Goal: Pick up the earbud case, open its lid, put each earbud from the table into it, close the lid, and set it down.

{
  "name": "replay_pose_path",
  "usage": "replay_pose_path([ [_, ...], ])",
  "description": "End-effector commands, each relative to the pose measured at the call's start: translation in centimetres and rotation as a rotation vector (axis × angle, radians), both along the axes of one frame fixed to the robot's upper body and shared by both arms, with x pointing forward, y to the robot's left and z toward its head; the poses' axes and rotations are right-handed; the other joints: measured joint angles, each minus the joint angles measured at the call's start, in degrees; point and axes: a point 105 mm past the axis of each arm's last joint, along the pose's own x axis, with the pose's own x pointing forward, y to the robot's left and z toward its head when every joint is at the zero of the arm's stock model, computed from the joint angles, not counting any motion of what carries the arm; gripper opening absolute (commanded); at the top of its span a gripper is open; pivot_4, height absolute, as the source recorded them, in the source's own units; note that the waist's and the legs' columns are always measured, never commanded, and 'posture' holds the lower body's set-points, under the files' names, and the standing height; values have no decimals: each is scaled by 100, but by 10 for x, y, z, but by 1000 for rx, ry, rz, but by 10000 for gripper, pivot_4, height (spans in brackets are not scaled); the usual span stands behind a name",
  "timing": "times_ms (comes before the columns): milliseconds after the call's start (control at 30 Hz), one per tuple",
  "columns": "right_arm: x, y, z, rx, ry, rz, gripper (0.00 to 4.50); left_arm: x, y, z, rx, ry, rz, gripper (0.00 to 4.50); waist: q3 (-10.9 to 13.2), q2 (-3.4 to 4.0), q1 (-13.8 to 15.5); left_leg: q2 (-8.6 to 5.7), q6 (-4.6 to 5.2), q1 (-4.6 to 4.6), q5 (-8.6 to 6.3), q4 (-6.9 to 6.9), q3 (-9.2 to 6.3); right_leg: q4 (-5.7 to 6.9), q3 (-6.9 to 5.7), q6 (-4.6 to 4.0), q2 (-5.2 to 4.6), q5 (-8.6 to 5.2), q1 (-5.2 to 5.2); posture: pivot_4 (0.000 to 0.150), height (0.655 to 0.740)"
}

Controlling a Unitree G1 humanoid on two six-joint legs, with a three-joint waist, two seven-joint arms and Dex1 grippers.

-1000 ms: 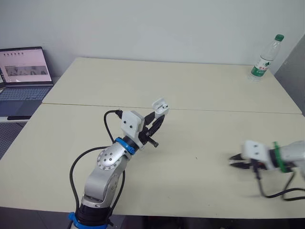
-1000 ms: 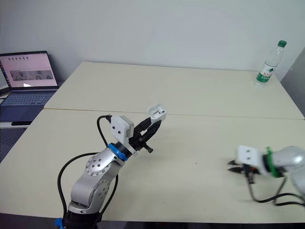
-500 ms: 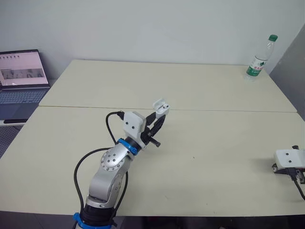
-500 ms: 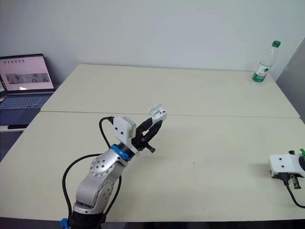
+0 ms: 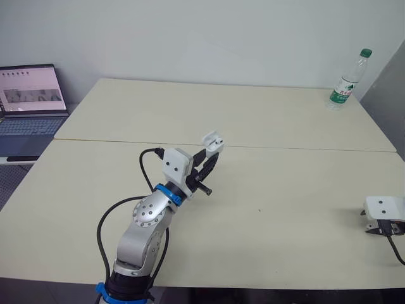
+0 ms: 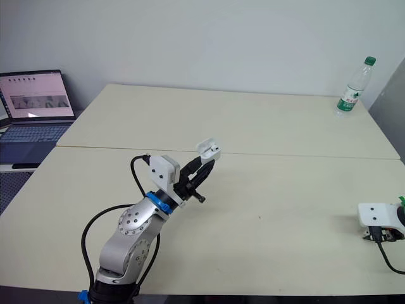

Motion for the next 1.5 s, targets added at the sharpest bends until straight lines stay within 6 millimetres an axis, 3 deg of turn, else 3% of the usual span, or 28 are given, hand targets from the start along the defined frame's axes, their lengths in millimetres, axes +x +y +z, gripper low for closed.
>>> replay_pose_path([
  [33,-13,-8,-6,-28,97,-46,24692,-3,0,14,-18,-59,-1,7946,0,0,10,0,0,-1,0,0,-1,0,-1,0,0,0,0,1500,7400],
  [733,-21,-21,-5,-89,157,-116,24692,-3,-1,14,-24,-61,9,7946,-2,4,145,-2,1,-4,0,0,-1,-3,-2,0,-2,0,-2,1500,7400],
  [1167,-13,-9,-10,-31,118,-99,24692,-4,-2,13,-23,-62,6,7946,-2,3,138,-1,1,-4,0,1,-1,-3,-2,0,-1,0,-1,1500,7400],
  [1367,-14,-7,-12,-18,115,-95,5001,-3,-1,13,-20,-61,6,7946,-7,-6,127,0,1,-2,0,3,4,-3,1,2,-1,1,0,1500,7400],
  [1500,-12,-2,-11,-2,104,-76,4162,-4,-2,13,-19,-59,3,7946,-7,-7,127,1,1,-1,0,4,3,-3,1,2,0,2,0,1500,7400],
])
